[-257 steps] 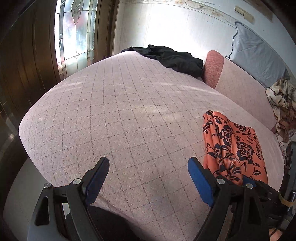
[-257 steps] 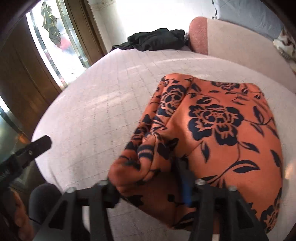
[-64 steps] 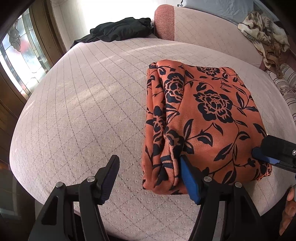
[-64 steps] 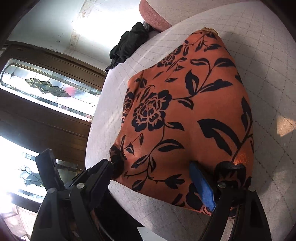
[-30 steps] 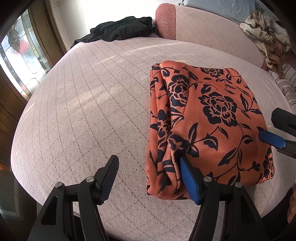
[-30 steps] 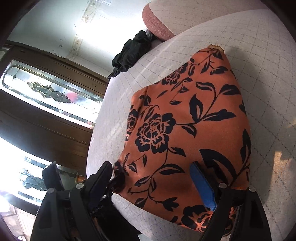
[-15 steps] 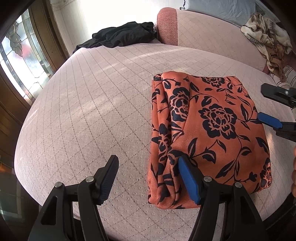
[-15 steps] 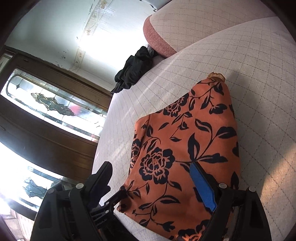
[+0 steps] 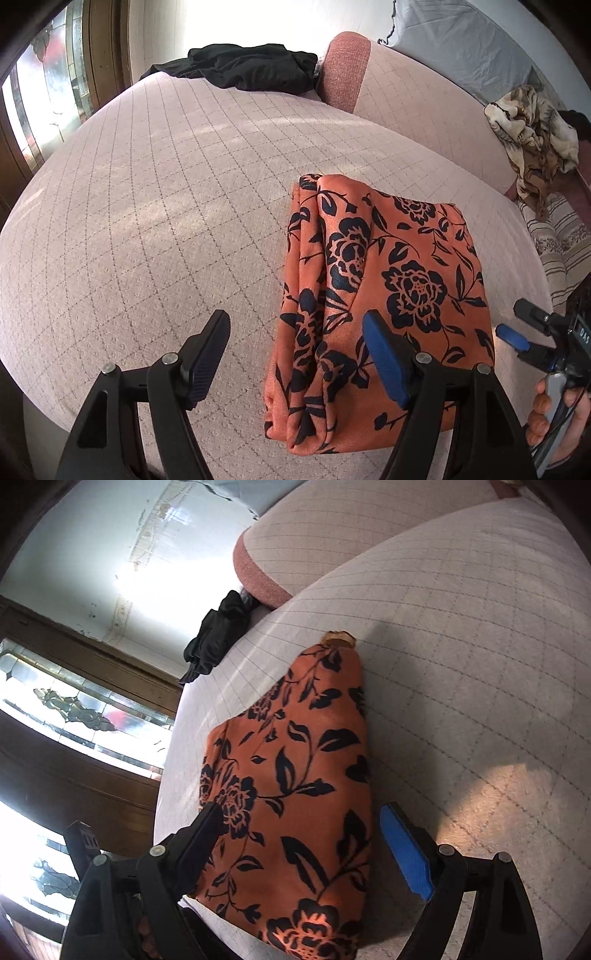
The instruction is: Fold small clothes
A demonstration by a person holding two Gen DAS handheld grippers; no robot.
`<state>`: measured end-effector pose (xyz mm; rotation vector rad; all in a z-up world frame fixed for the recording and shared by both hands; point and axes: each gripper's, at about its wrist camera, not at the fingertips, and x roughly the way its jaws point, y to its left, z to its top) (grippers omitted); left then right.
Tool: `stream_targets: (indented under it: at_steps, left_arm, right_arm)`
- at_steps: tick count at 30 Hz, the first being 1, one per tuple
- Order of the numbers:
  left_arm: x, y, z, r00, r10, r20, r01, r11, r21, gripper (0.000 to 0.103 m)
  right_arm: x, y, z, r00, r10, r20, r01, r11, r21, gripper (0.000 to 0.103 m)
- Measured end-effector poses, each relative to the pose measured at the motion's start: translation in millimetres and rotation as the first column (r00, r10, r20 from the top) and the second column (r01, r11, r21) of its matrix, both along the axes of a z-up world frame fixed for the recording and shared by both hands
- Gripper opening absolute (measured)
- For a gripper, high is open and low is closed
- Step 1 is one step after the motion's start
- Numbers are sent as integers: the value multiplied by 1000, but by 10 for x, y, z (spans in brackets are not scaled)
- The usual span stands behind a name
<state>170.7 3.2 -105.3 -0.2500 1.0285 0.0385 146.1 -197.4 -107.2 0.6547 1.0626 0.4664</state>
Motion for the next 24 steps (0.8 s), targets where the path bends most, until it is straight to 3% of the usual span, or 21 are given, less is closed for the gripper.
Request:
stream_targets:
  at_steps: [2, 6, 10, 13, 14, 15, 16, 17, 21, 22, 24]
  left_arm:
    - [43, -16, 24, 1000, 4, 10, -4, 1000, -26, 75]
    - [151, -186, 43, 999, -35, 32, 35, 999, -3, 75]
    - [170, -454, -73, 992, -122, 24, 120, 990, 78, 75]
    - [169, -600, -322, 986, -162, -31, 165, 970, 179, 75]
    - [160, -588, -390, 986, -160, -35, 164, 970, 180, 76]
    - [152, -559, -415, 989, -148, -22, 149, 975, 166, 79]
    - [156, -524, -426, 991, -133, -23, 135, 980, 148, 80]
    - [163, -499, -429, 992, -125, -27, 128, 983, 132, 80]
    - [157, -496, -443, 990, -136, -23, 138, 980, 143, 83]
    - [158, -491, -439, 991, -131, -26, 134, 980, 145, 83]
    - [139, -477, -424, 992, -127, -22, 129, 981, 146, 83]
  right_arm:
    - [-2, -82, -92, 1000, -15, -26, 15, 1000, 8, 89]
    - [97, -44, -112, 1000, -3, -20, 4, 998, 56, 89]
    - [451, -18, -222, 998, -53, -41, 55, 997, 57, 89]
    - [782, -1, -411, 992, -64, -105, 75, 991, 109, 90]
    - [874, 27, -448, 992, -56, -114, 70, 990, 120, 89]
    - [944, 68, -432, 994, -43, -105, 55, 991, 119, 81]
    - [1005, 133, -390, 996, -7, -92, 19, 992, 121, 37]
    - [1033, 205, -337, 995, 16, -100, -8, 997, 80, 28]
    - [924, 350, -150, 1000, 6, -9, -7, 994, -107, 28]
    - [930, 344, -244, 999, -11, -32, 6, 988, -155, 36]
    - [863, 257, -318, 997, -44, -66, 39, 996, -77, 48]
